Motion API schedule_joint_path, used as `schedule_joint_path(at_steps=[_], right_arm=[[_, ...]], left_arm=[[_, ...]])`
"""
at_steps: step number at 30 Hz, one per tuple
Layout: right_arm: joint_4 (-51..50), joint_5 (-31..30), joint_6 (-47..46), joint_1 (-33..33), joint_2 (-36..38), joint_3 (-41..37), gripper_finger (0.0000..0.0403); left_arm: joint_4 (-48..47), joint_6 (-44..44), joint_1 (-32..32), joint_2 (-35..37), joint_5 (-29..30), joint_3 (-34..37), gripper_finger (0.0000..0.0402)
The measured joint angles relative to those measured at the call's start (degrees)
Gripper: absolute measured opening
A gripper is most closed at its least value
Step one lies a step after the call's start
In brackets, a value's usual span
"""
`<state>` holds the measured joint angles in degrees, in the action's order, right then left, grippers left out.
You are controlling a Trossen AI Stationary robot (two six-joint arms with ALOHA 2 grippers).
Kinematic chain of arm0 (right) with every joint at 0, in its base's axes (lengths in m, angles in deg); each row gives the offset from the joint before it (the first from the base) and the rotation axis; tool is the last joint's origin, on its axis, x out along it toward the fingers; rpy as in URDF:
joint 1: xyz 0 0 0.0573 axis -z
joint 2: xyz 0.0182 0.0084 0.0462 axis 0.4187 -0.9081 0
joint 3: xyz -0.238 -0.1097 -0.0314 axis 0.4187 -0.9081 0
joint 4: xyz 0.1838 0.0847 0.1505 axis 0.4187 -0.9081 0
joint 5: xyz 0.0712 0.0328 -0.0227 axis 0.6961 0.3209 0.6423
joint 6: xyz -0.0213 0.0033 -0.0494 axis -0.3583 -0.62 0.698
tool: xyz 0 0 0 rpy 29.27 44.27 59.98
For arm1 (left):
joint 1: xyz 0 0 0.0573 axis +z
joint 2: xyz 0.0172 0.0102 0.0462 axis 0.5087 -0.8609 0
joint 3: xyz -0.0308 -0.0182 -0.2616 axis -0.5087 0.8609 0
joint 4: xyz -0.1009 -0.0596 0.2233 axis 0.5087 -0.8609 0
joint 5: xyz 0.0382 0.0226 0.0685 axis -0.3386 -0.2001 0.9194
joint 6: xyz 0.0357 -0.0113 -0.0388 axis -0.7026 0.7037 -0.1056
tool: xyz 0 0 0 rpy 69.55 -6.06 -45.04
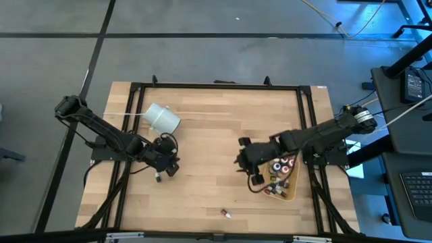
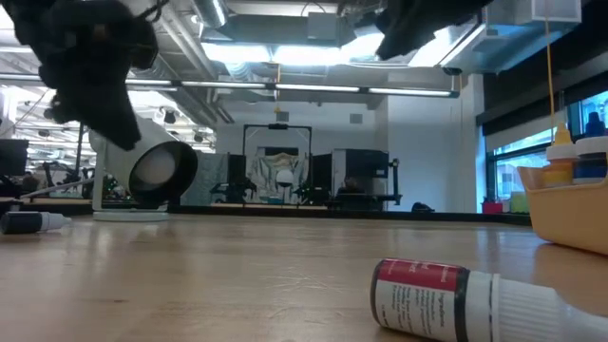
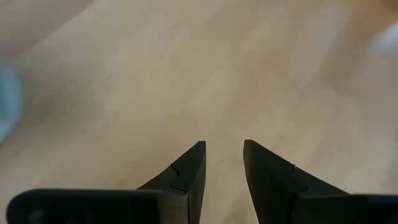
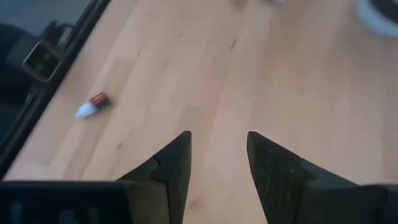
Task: Pick & Place food coloring
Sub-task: Put the top small black food coloring bottle into the yellow bin
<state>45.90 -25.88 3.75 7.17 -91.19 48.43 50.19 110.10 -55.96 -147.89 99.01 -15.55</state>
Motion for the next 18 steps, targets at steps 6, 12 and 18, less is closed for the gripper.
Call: schedule_joint_path(at_steps=[6,12,18], right_arm=[[3.19,0.16,1.53,2.36,0.0,0.0,0.0157],[3.23,0.16,1.85,2.9,0.0,0.0,0.0157],[3.28,0.14,2.9,2.93,0.0,0.0,0.0157]], left_arm=[[-8.06,9.25,0.0,-1.63,-3.94,-0.21,0.0106],[-10.97,10.46,0.0,-4.56,-6.68,-0.21,0.0103],[-10.88,4.11,0.0,-4.74,-6.66,-0.21,0.0106]])
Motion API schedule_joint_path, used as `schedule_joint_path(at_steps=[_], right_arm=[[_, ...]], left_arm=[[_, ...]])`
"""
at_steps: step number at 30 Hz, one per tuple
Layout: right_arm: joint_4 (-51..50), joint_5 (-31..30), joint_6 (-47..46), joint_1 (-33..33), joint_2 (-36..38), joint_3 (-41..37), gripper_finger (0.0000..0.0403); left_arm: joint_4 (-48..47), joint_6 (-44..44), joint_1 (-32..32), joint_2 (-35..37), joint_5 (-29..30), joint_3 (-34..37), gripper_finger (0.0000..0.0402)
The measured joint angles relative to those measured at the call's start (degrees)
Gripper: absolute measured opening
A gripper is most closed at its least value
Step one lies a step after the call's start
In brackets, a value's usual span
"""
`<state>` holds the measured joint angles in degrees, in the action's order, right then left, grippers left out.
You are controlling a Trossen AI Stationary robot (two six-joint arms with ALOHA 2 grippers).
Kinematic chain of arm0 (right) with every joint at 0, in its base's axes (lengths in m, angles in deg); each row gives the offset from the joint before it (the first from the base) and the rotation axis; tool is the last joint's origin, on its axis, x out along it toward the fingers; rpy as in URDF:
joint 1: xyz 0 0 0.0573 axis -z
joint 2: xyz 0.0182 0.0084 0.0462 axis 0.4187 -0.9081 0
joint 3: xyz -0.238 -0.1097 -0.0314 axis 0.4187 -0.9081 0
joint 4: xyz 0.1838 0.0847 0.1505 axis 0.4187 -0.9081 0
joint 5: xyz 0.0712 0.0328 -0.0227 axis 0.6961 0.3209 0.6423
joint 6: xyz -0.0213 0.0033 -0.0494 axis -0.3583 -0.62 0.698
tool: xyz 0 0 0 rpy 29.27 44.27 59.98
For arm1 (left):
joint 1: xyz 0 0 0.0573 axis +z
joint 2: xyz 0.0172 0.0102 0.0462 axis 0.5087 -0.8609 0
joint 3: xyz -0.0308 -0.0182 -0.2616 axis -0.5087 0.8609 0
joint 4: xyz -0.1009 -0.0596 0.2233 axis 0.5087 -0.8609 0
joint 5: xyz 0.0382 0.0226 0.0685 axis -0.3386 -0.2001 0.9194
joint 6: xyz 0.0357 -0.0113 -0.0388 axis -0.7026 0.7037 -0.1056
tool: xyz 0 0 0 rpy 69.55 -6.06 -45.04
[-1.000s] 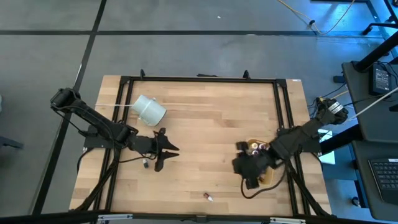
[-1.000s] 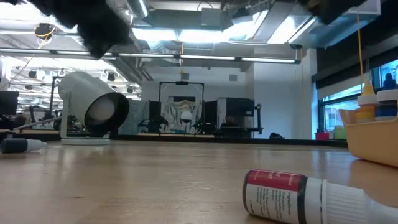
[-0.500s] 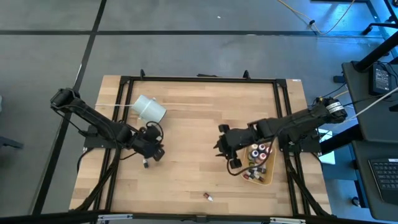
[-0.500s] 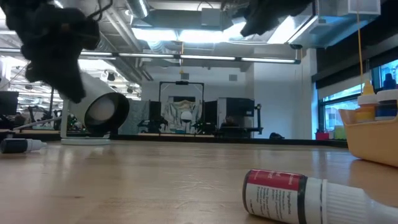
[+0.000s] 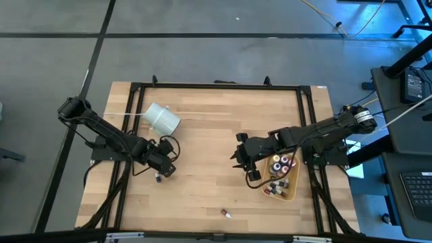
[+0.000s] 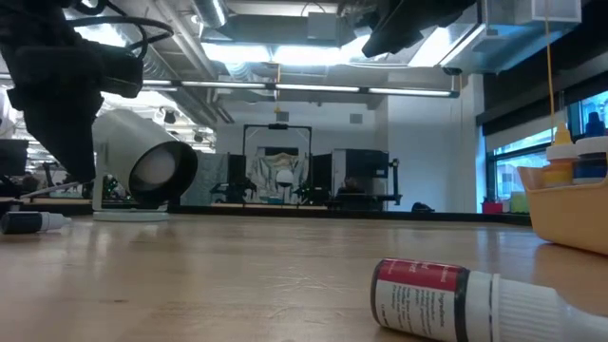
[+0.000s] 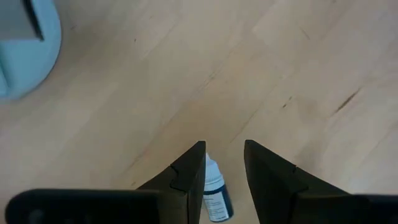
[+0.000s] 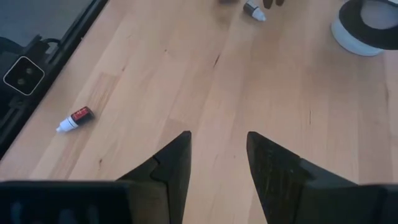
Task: Pick & Place food coloring
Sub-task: Put the top small black food coloring bottle into the yellow bin
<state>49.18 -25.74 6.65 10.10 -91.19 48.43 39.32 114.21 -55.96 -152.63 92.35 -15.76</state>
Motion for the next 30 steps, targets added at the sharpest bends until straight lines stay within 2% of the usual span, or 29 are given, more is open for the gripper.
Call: schedule_joint_path(at_steps=[6,12,19,24,30], right_arm=[[-0.09,0.0,0.23,-0.02,0.0,0.0,0.0157],[-0.06,-0.02,2.23,0.0,0.0,0.0,0.0157],[-0.14,-0.02,2.66,-0.02,0.0,0.0,0.0157],[-0.39,-0.03,2.68,-0.02,-0.01,0.0,0.0157],[-0.54,-0.03,2.69,-0.02,-0.02,0.0,0.0157]], left_arm=[[0.07,-4.17,0.07,0.0,0.02,0.0,0.0105],[0.07,-1.82,0.04,0.0,-0.05,0.0,0.0118],[-0.21,-1.76,0.04,0.02,0.79,0.0,0.0173],[-0.35,-1.72,-0.01,0.02,-1.27,0.0,0.0222],[-0.52,-0.77,-0.07,0.02,-4.88,0.0,0.0241]])
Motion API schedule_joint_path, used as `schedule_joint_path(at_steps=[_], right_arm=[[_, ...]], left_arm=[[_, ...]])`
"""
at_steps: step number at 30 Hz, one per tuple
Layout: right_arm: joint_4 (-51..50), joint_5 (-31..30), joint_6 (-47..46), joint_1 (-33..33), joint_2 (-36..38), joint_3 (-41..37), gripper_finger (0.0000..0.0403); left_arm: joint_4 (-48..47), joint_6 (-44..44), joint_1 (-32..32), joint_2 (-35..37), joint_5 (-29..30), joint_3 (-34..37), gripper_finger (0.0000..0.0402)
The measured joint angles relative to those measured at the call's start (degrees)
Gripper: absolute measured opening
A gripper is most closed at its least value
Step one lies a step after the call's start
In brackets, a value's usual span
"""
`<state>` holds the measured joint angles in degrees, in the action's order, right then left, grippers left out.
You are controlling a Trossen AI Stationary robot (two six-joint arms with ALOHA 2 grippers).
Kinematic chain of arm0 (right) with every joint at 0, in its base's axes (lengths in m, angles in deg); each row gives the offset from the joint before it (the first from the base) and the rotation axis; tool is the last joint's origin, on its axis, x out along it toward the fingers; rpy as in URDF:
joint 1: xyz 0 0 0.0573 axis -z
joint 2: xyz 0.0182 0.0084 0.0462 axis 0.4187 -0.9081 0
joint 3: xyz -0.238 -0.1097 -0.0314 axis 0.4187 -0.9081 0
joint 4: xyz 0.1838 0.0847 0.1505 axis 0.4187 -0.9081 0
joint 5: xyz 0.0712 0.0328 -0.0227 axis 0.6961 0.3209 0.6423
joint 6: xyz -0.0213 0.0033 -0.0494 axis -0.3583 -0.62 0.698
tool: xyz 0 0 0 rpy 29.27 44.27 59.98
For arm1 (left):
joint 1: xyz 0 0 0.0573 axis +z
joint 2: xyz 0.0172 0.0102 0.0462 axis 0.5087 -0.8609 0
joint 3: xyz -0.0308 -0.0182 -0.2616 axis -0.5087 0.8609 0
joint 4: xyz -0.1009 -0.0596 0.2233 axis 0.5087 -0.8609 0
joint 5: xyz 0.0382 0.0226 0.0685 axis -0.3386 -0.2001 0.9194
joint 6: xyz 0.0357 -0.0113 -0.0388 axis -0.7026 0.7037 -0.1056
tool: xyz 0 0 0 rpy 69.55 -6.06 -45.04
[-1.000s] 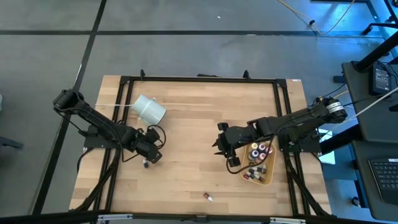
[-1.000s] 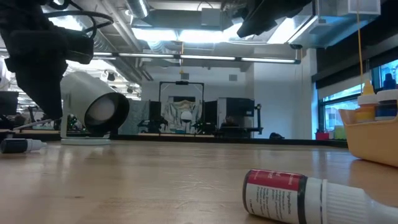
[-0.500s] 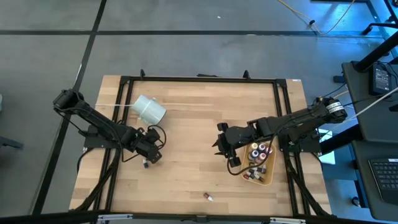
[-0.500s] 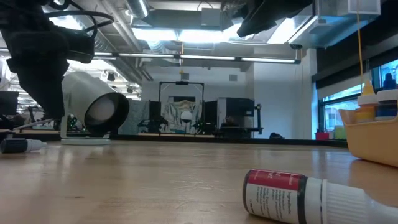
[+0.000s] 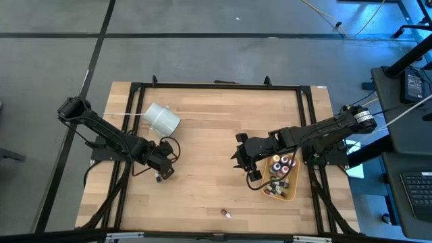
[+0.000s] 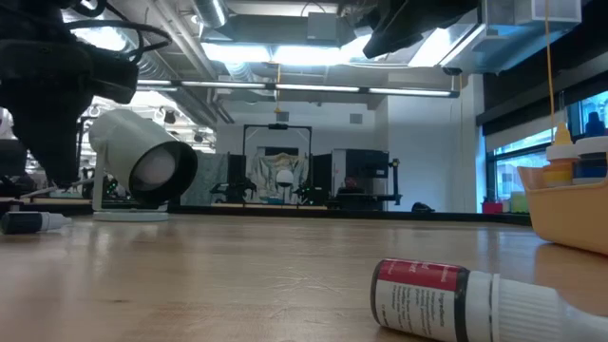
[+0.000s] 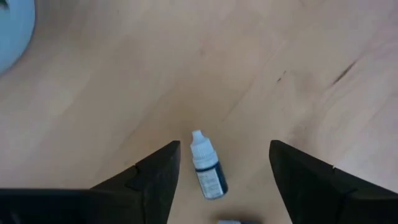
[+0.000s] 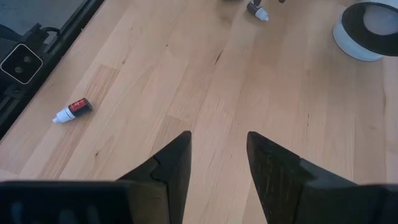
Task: Pick & Place food coloring
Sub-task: Put the top small black food coloring bottle into the yellow bin
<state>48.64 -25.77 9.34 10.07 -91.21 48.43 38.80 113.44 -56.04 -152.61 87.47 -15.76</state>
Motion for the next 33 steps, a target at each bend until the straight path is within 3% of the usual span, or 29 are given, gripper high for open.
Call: schedule_joint_path(at_steps=[20,33], right_arm=[[0.04,-0.03,0.16,0.0,0.0,0.0,0.0157],[0.02,-0.04,0.4,0.0,-0.02,0.0,0.0157]], left_arm=[[0.81,3.46,-0.06,-9.15,-3.19,1.51,0.0187],[2.99,2.91,0.07,-11.8,-4.11,1.25,0.0098]])
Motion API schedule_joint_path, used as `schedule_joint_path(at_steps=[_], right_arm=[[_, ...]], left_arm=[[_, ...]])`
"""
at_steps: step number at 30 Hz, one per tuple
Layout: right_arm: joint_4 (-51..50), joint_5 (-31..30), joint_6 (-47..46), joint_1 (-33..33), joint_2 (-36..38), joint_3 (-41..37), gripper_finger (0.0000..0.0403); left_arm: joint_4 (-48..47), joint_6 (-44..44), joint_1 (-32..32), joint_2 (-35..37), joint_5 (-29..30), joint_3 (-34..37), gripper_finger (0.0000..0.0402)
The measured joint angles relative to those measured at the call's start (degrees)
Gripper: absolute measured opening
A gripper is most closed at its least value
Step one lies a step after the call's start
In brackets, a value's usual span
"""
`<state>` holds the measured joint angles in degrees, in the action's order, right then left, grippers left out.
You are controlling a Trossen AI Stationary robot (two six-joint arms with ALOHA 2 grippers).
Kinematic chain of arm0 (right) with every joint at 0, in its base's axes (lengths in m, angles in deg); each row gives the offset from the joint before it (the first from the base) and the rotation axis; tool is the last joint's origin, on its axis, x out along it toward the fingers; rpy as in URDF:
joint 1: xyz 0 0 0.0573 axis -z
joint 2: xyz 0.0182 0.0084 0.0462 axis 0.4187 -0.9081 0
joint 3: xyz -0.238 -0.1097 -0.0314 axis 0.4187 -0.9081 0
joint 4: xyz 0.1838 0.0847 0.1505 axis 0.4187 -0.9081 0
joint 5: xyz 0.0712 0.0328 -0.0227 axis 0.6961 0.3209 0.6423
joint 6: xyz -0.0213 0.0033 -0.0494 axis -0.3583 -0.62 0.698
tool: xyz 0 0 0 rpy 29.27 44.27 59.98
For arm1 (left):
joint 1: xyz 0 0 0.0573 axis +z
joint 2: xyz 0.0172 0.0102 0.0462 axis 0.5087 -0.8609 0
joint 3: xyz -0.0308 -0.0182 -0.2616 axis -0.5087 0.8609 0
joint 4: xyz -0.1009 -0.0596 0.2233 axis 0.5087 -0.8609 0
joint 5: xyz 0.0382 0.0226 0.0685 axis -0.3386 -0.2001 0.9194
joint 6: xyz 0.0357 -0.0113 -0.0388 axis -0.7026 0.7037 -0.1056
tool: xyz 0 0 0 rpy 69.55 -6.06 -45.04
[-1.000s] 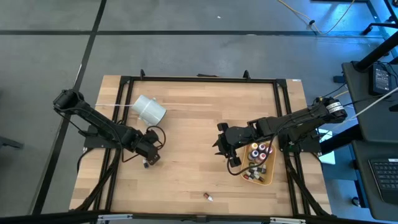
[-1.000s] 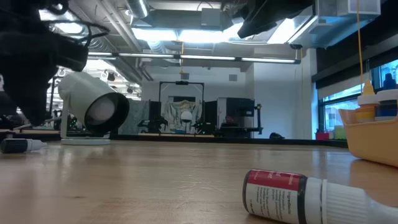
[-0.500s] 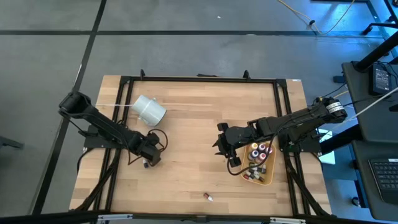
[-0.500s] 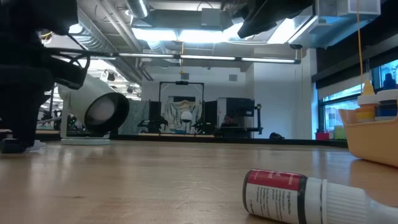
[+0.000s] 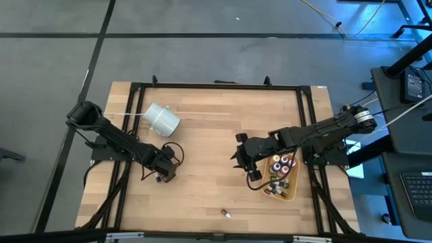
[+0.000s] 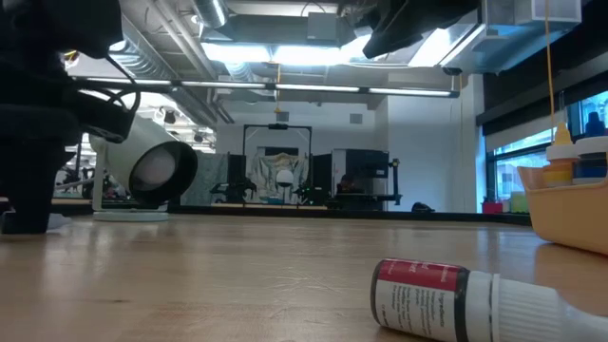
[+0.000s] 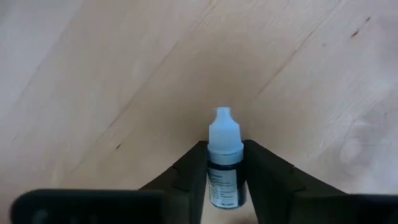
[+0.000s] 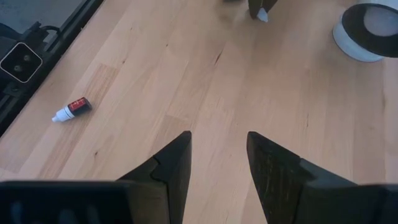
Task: Pick & Place food coloring
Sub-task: Put the top small black food coloring bottle into the yellow bin
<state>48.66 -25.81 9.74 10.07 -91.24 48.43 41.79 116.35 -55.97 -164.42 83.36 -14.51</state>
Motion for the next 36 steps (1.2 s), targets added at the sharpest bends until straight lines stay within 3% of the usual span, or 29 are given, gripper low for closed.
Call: schedule_joint_path(at_steps=[4,9,17,28,36], right_arm=[[-0.05,0.0,1.48,0.0,0.0,0.0,0.0157],[-0.52,-0.01,1.46,0.0,0.0,0.0,0.0157],[-1.53,-0.01,1.24,0.0,-0.02,0.0,0.0157],[-10.08,-0.02,-5.66,0.0,-0.02,-0.02,0.0157],[-16.91,0.0,-12.7,0.0,-0.02,-0.02,0.0157]], left_arm=[[-0.43,-3.41,0.59,-0.28,1.24,-1.22,0.0068],[2.12,-9.29,2.61,-0.31,5.47,-5.68,0.0068],[12.66,-29.07,10.16,-1.46,5.49,-16.74,0.0073],[11.76,-54.45,18.56,-20.46,-2.3,-37.24,0.007],[10.36,-58.59,21.38,-30.4,-5.64,-42.86,0.0075]])
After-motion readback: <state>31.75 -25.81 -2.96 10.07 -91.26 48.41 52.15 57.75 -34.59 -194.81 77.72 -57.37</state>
